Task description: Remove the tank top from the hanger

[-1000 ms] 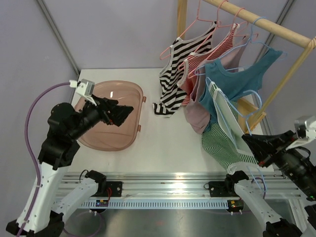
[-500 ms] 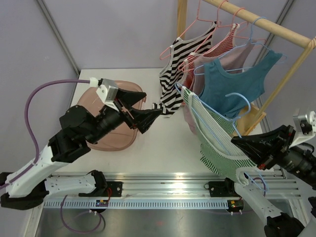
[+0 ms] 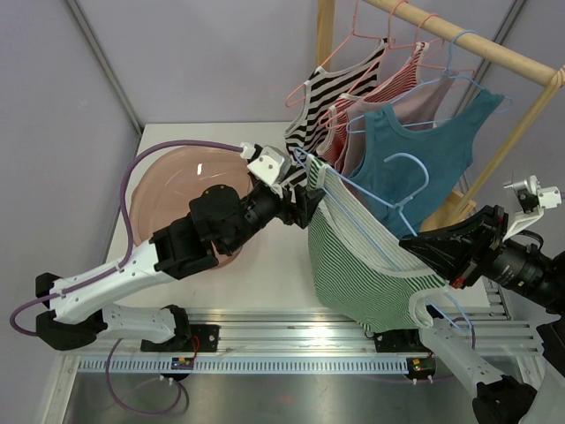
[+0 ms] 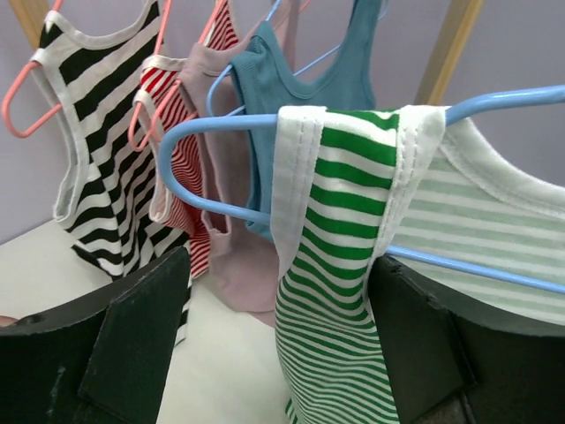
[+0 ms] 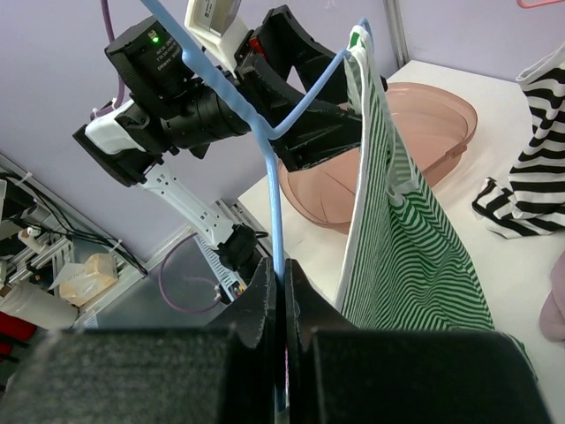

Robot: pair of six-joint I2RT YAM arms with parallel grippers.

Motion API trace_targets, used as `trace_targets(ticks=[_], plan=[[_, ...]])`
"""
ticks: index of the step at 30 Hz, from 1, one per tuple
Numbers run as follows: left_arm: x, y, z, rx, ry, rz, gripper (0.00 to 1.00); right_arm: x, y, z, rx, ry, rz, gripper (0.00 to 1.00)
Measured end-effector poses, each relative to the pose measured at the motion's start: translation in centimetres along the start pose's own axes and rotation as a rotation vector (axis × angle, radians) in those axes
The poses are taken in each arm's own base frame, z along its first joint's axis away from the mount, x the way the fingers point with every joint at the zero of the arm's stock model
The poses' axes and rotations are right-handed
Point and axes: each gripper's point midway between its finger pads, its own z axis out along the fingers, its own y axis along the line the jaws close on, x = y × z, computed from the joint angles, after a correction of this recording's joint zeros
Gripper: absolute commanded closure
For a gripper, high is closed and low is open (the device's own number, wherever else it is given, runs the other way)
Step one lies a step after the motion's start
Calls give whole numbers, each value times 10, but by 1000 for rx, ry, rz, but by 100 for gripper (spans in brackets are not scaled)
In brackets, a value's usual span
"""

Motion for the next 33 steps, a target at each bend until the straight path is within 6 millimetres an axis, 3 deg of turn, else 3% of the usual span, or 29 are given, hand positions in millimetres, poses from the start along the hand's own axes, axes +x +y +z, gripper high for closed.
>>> trace_targets(ticks=[1,2,4,5,9,13,18,23,27,33], plan=[[1,2,1,-10,1,4,37,0,0,1,-1,0,1,100],[1,4,1,-21,1,10,51,0,-1,1,-1,1,3,100],[0,6,1,-35,-1,18,62,1,-4,3,5,4,8,100],[0,8,1,-43,-3,20,80,2,-5,3,10,6,10,100],[-2,14,1,-82,-10,21,100,5,-13,6,31,13,14,100],[-2,33,-5,-187,-16,10,100,15,-27,9,71,29,4,100],[-1,71,-23,-376,-18,-54,100,44,-46,12,94,94,-3,100],[12,116,-36,-529,18,-154,100,64,-46,12,44,129,-45,100],[21,120,-36,-517,64,-231,100,68,-39,9,-18,87,-125,100],[34,105,-34,-378,102,-286,100,71,-30,4,-86,-90,-226,100]])
